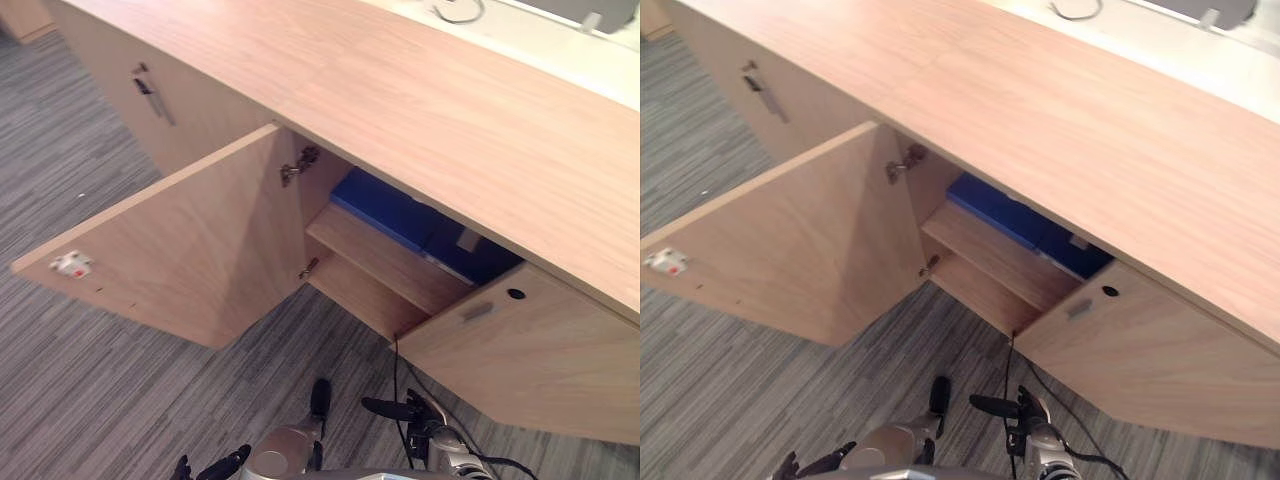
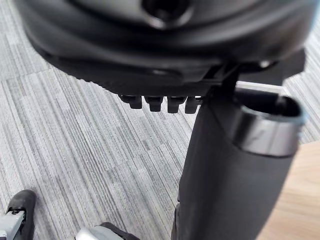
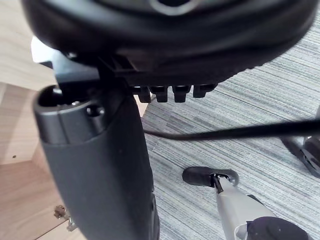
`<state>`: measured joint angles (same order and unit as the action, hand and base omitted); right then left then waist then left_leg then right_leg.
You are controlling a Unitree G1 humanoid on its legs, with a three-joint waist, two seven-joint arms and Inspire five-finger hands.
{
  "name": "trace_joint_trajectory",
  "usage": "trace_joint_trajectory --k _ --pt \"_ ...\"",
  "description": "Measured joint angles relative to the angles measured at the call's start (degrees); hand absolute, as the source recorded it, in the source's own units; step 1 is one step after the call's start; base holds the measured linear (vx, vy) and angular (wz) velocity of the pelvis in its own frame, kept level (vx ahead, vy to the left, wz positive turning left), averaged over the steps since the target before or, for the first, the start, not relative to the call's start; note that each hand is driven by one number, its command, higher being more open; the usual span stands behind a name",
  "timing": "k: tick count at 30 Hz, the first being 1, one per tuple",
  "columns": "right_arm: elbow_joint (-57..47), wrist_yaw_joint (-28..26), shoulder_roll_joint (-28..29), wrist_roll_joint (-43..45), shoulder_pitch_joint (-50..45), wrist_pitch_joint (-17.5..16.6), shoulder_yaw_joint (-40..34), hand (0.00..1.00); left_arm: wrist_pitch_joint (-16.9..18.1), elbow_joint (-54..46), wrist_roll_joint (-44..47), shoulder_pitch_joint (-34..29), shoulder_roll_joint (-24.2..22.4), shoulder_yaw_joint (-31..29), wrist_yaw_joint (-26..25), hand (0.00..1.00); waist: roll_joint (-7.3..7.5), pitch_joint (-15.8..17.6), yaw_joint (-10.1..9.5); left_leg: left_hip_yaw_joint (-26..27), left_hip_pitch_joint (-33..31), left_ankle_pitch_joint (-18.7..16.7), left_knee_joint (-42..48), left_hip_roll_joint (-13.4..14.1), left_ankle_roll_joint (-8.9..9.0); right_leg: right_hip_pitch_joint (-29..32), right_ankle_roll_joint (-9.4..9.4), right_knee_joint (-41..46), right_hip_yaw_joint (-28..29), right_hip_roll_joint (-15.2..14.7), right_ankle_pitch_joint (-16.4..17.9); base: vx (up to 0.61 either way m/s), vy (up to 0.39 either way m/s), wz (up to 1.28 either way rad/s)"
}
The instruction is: Walk over to the cabinet, pick up the folder, carry it to the office cabinet, place the folder inside the office cabinet, then close the office cabinet door
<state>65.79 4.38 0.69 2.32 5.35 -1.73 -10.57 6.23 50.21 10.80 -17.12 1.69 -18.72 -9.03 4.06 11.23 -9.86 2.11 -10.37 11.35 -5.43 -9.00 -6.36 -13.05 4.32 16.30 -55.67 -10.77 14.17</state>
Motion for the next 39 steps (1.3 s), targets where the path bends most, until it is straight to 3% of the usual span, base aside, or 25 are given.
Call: trace_joint_trajectory --k 2,4,5,6,7,9,15,18,22,25,28,33,39 --pt "-1.42 0.03 -0.08 -0.04 -1.78 0.36 -0.03 1.0 -0.06 -0.52 1.43 -1.14 -1.04 -0.04 0.99 1.0 -1.2 -0.93 0.05 -1.09 0.05 -0.97 -0.04 -0.16 0.05 -0.5 -0.72 0.43 -1.42 0.1 -0.45 -0.02 -0.002 0.4" --pt "-2.81 0.08 0.34 -0.03 -2.9 0.57 0.0 1.0 -0.09 -1.46 3.69 -2.24 -1.93 -0.33 1.71 1.0 -1.58 -1.32 0.16 3.21 0.11 -4.26 -0.03 -0.22 1.15 -1.76 -0.81 -1.58 -3.19 0.48 -1.05 -0.03 0.024 0.28" --pt "-3.24 0.1 1.35 -0.02 -4.14 0.62 0.19 1.0 -0.18 -1.86 4.95 -2.55 -1.42 -0.45 2.31 1.0 0.56 -1.98 0.88 10.14 -0.66 -8.32 2.11 -0.54 2.44 -1.91 -0.91 -5.2 -5.17 -0.97 -2.29 0.0 0.01 0.2" --pt "-3.54 0.08 1.4 -0.02 -4.76 0.76 0.42 1.0 -0.16 -2.6 5.87 -3.34 -1.73 -0.58 2.37 1.0 0.05 -2.53 0.8 14.59 -2.63 -9.89 10.25 1.64 -1.82 -2.28 -0.81 -5.15 -5.73 -1.83 -2.31 0.03 -0.013 0.11" --pt "-3.75 0.08 1.01 -0.02 -5.51 0.95 0.41 1.0 -0.13 -3.0 6.27 -4.3 -2.53 -0.8 2.3 1.0 -1.3 -3.25 0.75 13.59 -2.32 -11.28 10.79 3.01 -1.21 -2.21 -0.58 -4.62 -5.54 -1.37 -2.38 0.09 -0.012 0.01" --pt "-3.68 0.55 0.91 -0.03 -6.58 2.1 0.1 1.0 -0.22 -3.17 7.09 -4.75 -4.13 -1.02 3.07 1.0 -3.51 -4.19 0.96 12.52 1.81 -9.13 4.45 1.82 -0.85 -1.98 -0.99 -2.96 -5.17 -2.43 -4.1 0.11 0.076 -0.03" --pt "-5.8 0.47 2.5 -0.05 -6.16 2.32 0.42 1.0 -0.56 -9.58 10.19 -4.37 -4.52 -0.72 3.77 1.0 -3.22 -4.74 1.08 10.9 4.59 -7.95 0.61 0.88 -0.94 -0.63 -0.44 -3.82 -3.99 -3.85 -3.72 0.05 0.069 0.11" --pt "-6.52 0.22 2.47 -0.08 -6.82 2.36 0.41 1.0 -1.37 -22.88 11.43 -6.51 -4.82 -0.99 3.93 1.0 -3.05 -5.83 1.03 10.18 4.61 -8.48 1.09 0.56 -0.85 0.37 -0.37 -2.64 -4.11 -5.18 -3.63 0.0 0.03 0.13" --pt "-8.03 -0.12 2.45 -0.13 -8.57 2.51 0.45 1.0 -1.6 -37.49 11.13 -7.31 -4.81 -4.64 3.86 1.0 -3.27 -6.94 1.14 10.21 3.97 -8.95 2.32 0.44 -1.13 -0.07 -0.32 -4.32 -4.32 -4.5 -3.74 0.0 0.0 0.0" --pt "-8.87 -0.44 2.04 -0.27 -10.14 3.12 0.47 1.0 -1.62 -47.8 9.05 -7.22 -4.09 -9.23 3.26 1.0 -4.89 -7.95 1.28 10.24 3.77 -9.16 2.71 0.54 -1.19 -0.06 -0.28 -4.41 -4.3 -4.41 -3.78 0.0 0.0 0.0" --pt "-8.88 -0.95 1.96 -0.91 -10.07 3.17 0.47 1.0 -1.58 -53.72 6.77 -6.22 -2.21 -14.24 2.24 1.0 -5.64 -8.7 1.71 10.37 3.78 -9.24 2.87 0.84 -1.12 -0.07 -0.08 -4.92 -4.01 -4.04 -3.92 0.0 -0.004 -0.02" --pt "-8.82 -2.97 1.44 -2.27 -10.04 3.4 0.49 1.0 -1.68 -56.06 5.3 -4.36 4.51 -19.8 1.87 1.0 -5.53 -9.78 1.8 11.57 4.17 -9.59 3.18 2.04 -0.89 -0.02 0.23 -6.28 -1.94 -2.87 -4.98 0.01 -0.018 -0.15" --pt "-7.5 -4.3 -1.51 -2.3 -9.71 3.71 0.49 1.0 -1.86 -54.68 0.54 -2.37 13.28 -21.19 1.92 1.0 -5.62 -11.1 1.89 13.44 4.75 -9.76 3.09 3.72 -0.09 0.77 -0.53 -6.82 2.21 -1.85 -5.51 0.03 -0.02 -0.2"
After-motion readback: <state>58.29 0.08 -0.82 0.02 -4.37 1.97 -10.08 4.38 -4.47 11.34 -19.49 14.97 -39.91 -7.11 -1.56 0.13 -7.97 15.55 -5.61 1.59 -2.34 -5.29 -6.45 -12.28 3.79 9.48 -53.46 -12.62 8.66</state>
